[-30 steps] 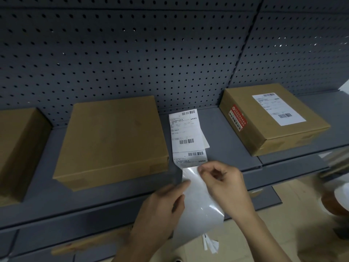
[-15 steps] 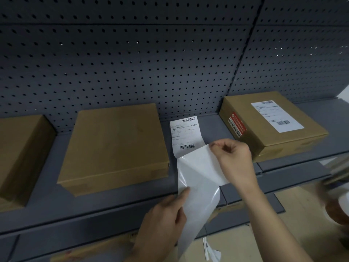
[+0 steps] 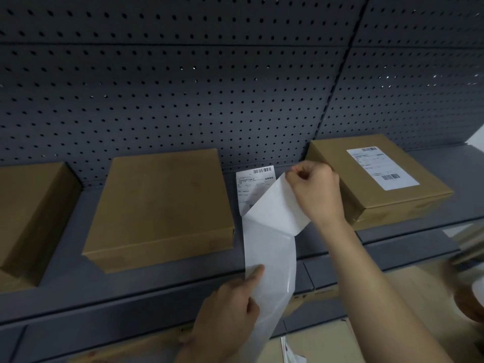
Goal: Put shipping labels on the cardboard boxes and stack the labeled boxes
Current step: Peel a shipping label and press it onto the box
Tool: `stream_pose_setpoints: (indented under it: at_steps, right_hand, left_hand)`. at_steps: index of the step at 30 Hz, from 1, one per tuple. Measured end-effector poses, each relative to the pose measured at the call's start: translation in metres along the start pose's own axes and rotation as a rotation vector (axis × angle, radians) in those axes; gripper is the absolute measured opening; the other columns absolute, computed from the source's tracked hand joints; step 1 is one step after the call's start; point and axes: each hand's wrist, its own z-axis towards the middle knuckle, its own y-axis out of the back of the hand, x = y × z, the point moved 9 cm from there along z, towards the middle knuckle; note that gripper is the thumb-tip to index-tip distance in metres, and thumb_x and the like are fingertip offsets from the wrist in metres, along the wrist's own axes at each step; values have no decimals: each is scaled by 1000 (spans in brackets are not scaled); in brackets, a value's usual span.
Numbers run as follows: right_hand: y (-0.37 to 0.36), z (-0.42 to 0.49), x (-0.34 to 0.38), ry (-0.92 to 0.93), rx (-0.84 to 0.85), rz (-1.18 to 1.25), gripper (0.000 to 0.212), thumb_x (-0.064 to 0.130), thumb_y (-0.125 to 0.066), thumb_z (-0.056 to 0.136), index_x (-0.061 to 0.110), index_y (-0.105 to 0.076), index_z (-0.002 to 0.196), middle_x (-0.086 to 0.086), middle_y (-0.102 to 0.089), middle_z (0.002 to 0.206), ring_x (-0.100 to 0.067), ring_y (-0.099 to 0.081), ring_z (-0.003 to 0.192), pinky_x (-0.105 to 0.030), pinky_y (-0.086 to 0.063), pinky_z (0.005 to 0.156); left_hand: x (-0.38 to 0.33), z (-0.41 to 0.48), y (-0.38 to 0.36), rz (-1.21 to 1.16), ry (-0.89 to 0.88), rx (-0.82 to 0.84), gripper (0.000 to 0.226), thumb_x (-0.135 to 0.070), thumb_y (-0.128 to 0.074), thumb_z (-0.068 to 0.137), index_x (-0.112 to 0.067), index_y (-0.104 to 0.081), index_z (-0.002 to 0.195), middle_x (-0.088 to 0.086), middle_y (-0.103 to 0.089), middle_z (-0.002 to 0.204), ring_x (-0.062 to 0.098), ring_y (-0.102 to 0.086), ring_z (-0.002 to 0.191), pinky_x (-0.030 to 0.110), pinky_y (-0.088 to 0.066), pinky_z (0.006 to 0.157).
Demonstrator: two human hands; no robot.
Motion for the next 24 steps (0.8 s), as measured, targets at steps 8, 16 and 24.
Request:
stream_pose_setpoints:
  at_steps: [8,16,24]
  right_hand:
    - [10,7,17,38,-49,-3,15,19,-59,88,18,-73,81,0,-72,80,-24,-64,80,-33,-53,70]
    - [38,9,45,99,-174,51,16,26,-59,90,18,-72,83,2,-73,82,-21,-66,82,-32,-52,69]
    - [55,-1,79,178,-249,108,14,25,-61,90,21,-73,83,5,-72,78,-17,-67,78,-34,-54,71]
  left_hand:
    - [-3,8,1,-4,-8,11,70,-22,-41,90,-47,-17,151,0,-57,104,21,-58,96,35,-51,80]
    - [-7,8,2,-13,-4,18,67,-20,-41,88,-42,-24,150,3,-64,111,25,-62,95,38,-53,78]
    - [-9,8,4,21,-25,19,64,-21,-41,90,-40,-26,150,5,-63,115,26,-63,94,39,-54,78]
